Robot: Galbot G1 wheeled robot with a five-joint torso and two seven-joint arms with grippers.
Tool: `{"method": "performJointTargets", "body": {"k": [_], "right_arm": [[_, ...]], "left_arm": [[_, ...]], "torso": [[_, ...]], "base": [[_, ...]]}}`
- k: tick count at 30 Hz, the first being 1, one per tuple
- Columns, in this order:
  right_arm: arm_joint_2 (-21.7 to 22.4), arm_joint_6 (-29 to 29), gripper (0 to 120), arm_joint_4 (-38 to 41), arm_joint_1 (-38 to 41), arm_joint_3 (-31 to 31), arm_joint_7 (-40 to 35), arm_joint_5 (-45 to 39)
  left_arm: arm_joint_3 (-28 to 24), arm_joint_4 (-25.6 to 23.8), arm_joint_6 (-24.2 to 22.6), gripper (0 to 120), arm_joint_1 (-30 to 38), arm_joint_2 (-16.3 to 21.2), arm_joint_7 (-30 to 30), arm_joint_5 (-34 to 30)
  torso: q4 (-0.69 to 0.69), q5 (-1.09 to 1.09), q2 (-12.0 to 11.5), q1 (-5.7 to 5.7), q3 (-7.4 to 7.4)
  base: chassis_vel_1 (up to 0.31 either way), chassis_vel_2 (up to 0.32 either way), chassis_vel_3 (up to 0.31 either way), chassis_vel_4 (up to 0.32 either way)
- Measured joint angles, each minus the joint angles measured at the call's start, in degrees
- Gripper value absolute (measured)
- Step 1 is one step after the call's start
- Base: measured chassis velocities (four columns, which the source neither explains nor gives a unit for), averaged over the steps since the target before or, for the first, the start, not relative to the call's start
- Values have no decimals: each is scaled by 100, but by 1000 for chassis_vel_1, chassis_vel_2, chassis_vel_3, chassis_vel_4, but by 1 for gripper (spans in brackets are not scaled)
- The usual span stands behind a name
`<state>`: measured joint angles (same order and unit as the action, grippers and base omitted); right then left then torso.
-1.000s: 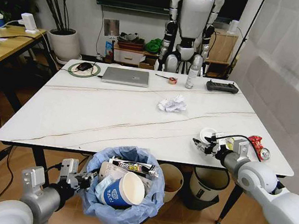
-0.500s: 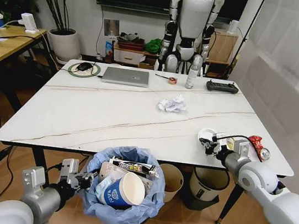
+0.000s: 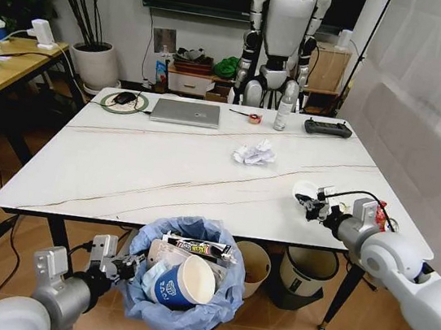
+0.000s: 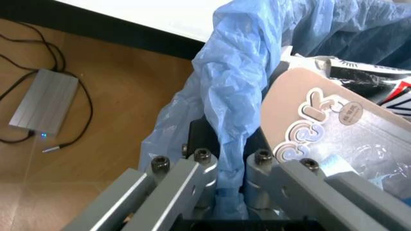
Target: Pick up the trash bin and place the trash from the table into it.
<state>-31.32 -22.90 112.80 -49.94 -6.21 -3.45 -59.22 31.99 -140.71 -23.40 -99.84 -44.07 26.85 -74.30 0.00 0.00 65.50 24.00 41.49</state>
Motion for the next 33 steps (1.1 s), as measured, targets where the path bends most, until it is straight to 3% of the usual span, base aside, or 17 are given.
{"method": "performJointTargets", "body": {"k": [14, 22, 27, 33], "right_arm": [[500, 268, 0, 1173, -188, -79, 103, -340], [1062, 639, 0, 2305, 87, -17, 447, -1006], [1509, 966, 0, 2980, -145, -37, 707, -1240], [1624, 1235, 0, 3104, -467, 15, 1013, -1251]], "left_arm": [[-48, -18, -5, 0, -27, -46, -34, 106], [-35, -37, -13, 0, -69, 12, -93, 101], [-38, -48, -13, 0, -48, -5, -114, 97], [-66, -48, -7, 0, 28, 16, -181, 67]], "torso": [[0, 0, 0, 0, 0], [1, 0, 0, 0, 0], [0, -1, 0, 0, -1], [0, 1, 0, 0, -1]], "base": [[0, 0, 0, 0], [0, 0, 0, 0], [0, 0, 0, 0], [0, 0, 0, 0]]}}
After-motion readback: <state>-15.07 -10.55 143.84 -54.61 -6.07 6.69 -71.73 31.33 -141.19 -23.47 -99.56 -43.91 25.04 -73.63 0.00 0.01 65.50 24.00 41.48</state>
